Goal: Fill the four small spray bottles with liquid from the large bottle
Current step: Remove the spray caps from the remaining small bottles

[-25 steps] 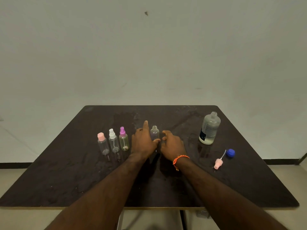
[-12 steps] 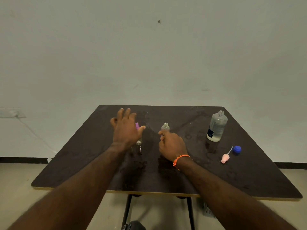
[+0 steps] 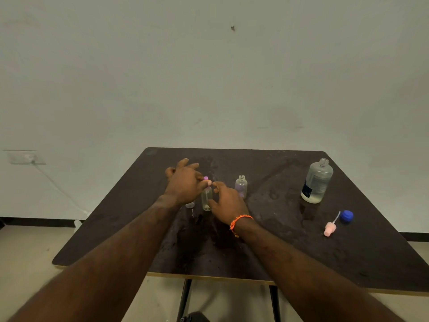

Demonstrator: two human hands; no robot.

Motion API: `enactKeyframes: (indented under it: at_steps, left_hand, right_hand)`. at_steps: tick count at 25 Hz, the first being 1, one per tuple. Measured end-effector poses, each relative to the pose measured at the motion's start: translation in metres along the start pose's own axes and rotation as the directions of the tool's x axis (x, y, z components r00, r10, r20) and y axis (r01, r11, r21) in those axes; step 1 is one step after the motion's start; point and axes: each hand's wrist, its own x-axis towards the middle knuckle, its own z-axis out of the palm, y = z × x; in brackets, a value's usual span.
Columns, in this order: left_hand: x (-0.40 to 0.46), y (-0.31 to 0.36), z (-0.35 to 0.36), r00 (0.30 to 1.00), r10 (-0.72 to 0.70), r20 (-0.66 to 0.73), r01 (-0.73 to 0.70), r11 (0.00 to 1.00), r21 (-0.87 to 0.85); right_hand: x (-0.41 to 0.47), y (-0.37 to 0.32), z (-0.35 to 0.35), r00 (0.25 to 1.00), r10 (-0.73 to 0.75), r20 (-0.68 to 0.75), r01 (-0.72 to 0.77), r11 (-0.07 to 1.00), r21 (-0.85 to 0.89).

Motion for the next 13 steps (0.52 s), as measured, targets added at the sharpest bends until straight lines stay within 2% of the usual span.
enactKeyframes:
  at_steps: [5,7,10,13]
  left_hand:
    - [-0.024,0.025,0.000,0.988,0.141,-0.059,-0.148,0.980,-0.133]
    - [-0.038,0.038,0.002,0.977,0.200,-0.076,-0.212,0.947,-0.240]
    - [-0.059,0.059,0.008,0.962,0.274,0.018,-0.246,0.890,-0.383]
    - [-0.073,0.075,0.025,0.941,0.310,0.136,-0.246,0.901,-0.357]
  right_hand:
    - [-0.024,0.005,-0.020,0.999,0.009,-0.050,-0.010,1.000,-0.010]
    - [-0.039,0.015,-0.034,0.998,0.027,-0.065,-0.029,0.999,-0.029]
    - [-0.061,0.033,-0.055,0.995,0.067,-0.071,-0.072,0.995,-0.065]
    - [-0.078,0.045,-0.068,0.991,0.127,-0.053,-0.130,0.989,-0.065]
